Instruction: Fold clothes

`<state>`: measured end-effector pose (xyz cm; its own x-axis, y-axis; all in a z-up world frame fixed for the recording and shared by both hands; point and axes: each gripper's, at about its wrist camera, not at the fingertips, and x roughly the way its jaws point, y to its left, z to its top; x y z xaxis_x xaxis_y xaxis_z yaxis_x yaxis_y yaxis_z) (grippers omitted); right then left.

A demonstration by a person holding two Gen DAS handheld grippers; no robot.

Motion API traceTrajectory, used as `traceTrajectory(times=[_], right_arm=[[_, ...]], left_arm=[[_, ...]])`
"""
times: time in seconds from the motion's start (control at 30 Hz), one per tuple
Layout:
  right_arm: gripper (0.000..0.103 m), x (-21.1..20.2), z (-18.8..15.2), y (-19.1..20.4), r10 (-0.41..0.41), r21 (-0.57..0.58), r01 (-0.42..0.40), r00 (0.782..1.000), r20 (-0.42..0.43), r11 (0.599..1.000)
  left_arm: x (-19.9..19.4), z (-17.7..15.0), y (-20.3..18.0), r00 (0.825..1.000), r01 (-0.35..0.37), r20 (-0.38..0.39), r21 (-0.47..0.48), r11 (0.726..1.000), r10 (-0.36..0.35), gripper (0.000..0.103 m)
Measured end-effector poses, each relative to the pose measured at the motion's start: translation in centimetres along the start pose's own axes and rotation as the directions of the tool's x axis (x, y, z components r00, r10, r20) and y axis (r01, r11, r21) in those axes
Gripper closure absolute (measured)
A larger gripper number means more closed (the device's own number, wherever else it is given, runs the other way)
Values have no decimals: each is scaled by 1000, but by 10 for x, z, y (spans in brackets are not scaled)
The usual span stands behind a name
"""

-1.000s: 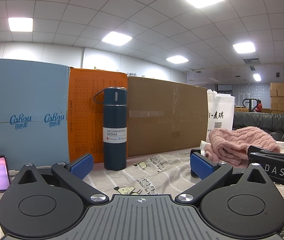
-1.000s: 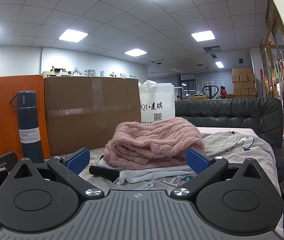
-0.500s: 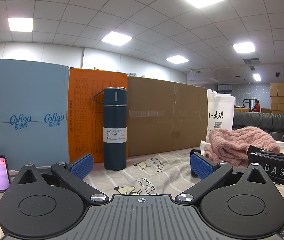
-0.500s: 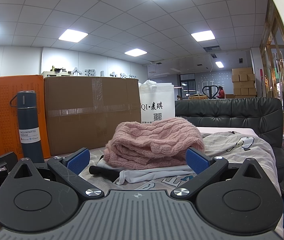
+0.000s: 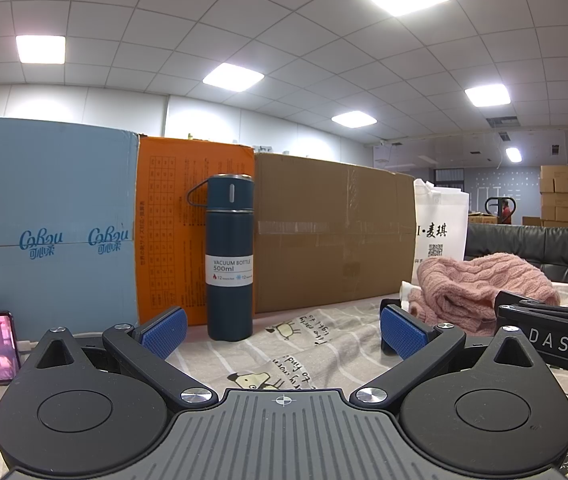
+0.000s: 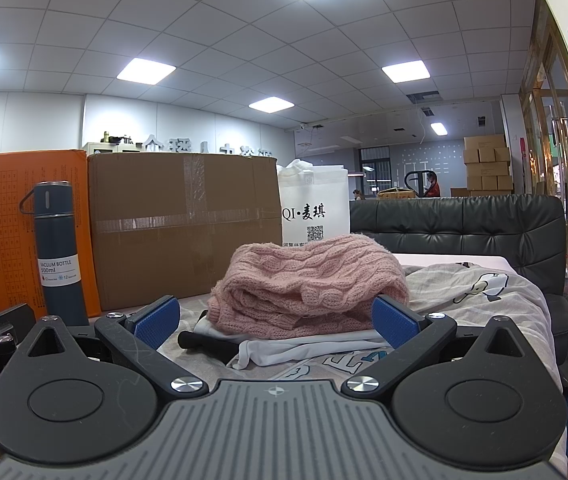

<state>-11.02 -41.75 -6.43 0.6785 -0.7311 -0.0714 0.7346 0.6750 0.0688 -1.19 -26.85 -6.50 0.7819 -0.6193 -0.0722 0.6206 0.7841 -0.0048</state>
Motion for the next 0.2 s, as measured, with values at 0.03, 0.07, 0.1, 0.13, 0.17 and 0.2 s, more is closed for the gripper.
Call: traceTrajectory(times=[0.03, 0.07, 0.1, 0.13, 0.17, 0.2], right_arm=[[0, 0, 0, 0, 0, 0, 0, 1000, 0, 1000], [0, 0, 0, 0, 0, 1, 0, 1000, -1, 1000], [0, 0, 0, 0, 0, 1, 0, 1000, -1, 1000], [0, 0, 0, 0, -1, 1, 1, 1000, -1, 1000], [0, 0, 0, 0, -1, 1, 1, 1000, -1, 1000], [0, 0, 0, 0, -1, 1, 1, 1000, -2, 1000]], left_arm=[[0, 0, 0, 1000, 0, 0, 0, 1000, 0, 0], [0, 0, 0, 1000, 1, 0, 0, 1000, -1, 0], [0, 0, 0, 1000, 1, 0, 0, 1000, -1, 0], [0, 0, 0, 1000, 1, 0, 0, 1000, -1, 0], [0, 0, 0, 1000, 1, 0, 1, 1000, -1, 0], [0, 0, 0, 1000, 1, 0, 1, 1000, -1, 0]])
